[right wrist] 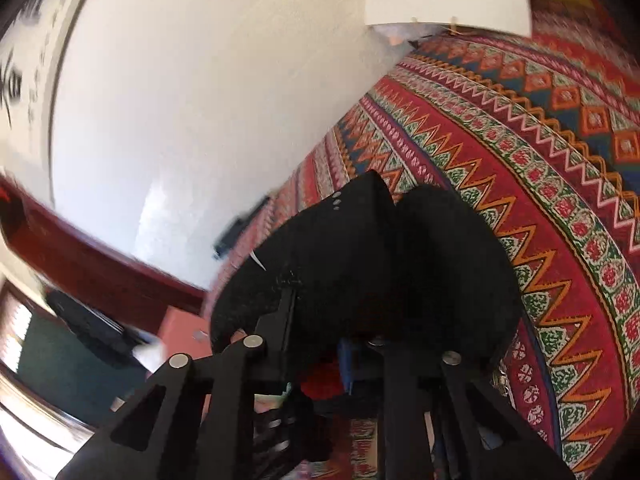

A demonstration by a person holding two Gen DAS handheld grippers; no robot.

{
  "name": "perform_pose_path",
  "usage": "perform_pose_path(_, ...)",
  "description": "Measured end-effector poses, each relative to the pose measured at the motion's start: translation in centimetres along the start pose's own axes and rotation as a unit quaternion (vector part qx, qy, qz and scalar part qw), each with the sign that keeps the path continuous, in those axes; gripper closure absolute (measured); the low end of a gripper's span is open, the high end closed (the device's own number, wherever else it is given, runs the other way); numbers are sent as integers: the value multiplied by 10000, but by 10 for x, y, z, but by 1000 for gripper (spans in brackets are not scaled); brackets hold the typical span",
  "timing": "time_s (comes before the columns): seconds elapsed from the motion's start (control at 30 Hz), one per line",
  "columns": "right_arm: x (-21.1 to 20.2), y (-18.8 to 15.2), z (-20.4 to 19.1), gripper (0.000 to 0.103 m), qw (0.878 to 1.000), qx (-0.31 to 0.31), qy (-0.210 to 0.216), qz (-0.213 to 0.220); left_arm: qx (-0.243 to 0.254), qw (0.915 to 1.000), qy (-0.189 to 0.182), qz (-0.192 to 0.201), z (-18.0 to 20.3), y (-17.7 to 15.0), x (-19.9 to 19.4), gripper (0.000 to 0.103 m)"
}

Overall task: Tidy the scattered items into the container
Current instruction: 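Grasp the pink-green pouch with left tool while right grasps black glove, then lift the pouch and glove and carry them toward the pink box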

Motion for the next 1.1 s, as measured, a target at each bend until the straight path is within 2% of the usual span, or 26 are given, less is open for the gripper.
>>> perform_pose_path(0.07, -11, 9, -9, 89, 9998, -96, 116, 126, -348, 9989, -317, -81, -7, 0, -6, 27)
perform_pose_path(0.2, -36, 24, -38, 92, 9975, -576, 223, 353, -567, 9972, -483, -29, -18, 2, -26, 27)
perform_pose_path(0.47, -95, 41, -85, 93, 9905, -1057, 396, 792, -712, 9956, -542, 296, -34, 6, -95, 27)
perform_pose_path(0.77, -173, 45, -125, 95, 9871, -953, 472, 1196, -750, 9923, -714, 680, -35, 13, -163, 27)
perform_pose_path(0.93, -206, 43, -155, 97, 9811, -1234, 461, 1416, -761, 9875, -1088, 844, -35, 18, -199, 27)
perform_pose_path(1.1, -225, 34, -186, 98, 9746, -1625, 325, 1509, -815, 9831, -1312, 987, -41, 23, -222, 27)
Point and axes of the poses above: each gripper's, at about its wrist camera, not at the fingertips, and x roughly the way its jaws point, z to its right, y to its top, the point moved 9 cm from there along x, roughly the way its jaws point, and after that the axes turned 12 degrees about y, right-handed, at the moved point
